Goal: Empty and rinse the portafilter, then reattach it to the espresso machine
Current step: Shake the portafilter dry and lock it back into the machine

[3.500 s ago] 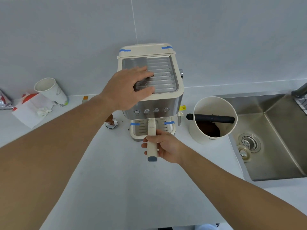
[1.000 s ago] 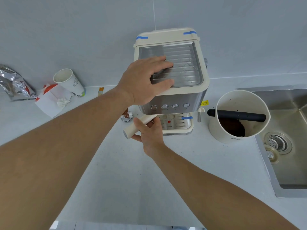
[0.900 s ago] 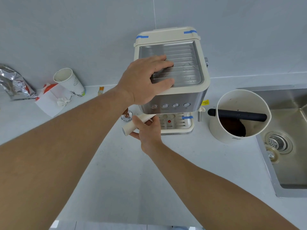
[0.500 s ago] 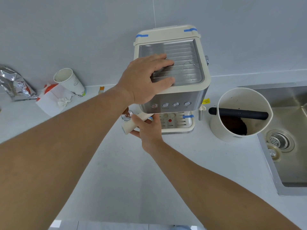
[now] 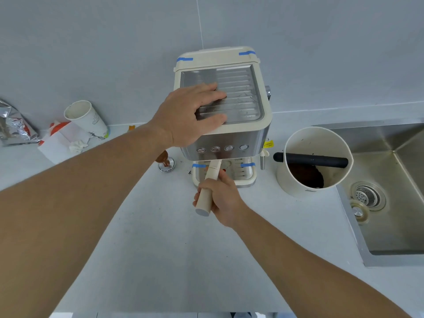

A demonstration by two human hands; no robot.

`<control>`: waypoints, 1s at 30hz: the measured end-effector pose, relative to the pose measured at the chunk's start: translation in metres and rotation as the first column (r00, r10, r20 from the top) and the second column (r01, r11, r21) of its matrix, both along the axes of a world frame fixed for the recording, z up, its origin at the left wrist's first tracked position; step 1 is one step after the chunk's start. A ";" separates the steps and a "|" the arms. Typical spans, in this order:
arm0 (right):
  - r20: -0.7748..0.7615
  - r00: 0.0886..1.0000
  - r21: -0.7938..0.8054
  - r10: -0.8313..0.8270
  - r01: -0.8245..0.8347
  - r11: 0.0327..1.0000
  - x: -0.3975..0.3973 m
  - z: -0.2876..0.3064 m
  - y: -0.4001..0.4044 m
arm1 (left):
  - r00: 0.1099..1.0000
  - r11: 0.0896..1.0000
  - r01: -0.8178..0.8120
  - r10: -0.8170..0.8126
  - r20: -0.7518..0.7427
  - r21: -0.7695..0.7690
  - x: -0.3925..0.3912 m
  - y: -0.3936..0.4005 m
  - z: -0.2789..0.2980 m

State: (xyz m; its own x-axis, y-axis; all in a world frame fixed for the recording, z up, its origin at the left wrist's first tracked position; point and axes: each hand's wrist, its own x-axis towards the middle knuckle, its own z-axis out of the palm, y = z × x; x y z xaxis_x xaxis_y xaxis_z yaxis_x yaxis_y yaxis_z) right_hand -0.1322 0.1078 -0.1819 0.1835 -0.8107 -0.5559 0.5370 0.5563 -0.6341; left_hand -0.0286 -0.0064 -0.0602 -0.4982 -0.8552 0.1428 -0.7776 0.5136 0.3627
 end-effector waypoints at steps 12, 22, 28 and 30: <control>-0.297 0.934 -0.020 0.197 -0.212 0.977 -0.033 0.002 -0.002 | 1.000 1.000 0.015 -0.015 0.010 0.019 0.001 -0.003 -0.001; -0.266 0.927 -0.055 0.264 -0.288 0.956 -0.047 0.003 0.001 | 0.999 1.000 0.000 0.000 0.034 0.004 -0.003 -0.001 -0.002; -0.300 0.924 -0.087 0.236 -0.273 0.958 -0.049 0.004 0.002 | 1.000 1.000 0.001 -0.001 0.022 0.012 -0.002 0.000 -0.001; -0.337 0.916 -0.100 0.219 -0.266 0.959 -0.050 0.003 0.000 | 0.999 1.000 0.001 -0.001 0.032 0.008 -0.002 -0.001 0.000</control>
State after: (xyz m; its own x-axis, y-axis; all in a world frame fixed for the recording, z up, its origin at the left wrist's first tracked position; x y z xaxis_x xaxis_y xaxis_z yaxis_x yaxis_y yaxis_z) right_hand -0.1824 0.1079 -0.1789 0.2157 -0.8379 -0.5014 0.1529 0.5361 -0.8302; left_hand -0.0308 -0.0070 -0.0605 -0.5033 -0.8557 0.1200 -0.7882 0.5116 0.3421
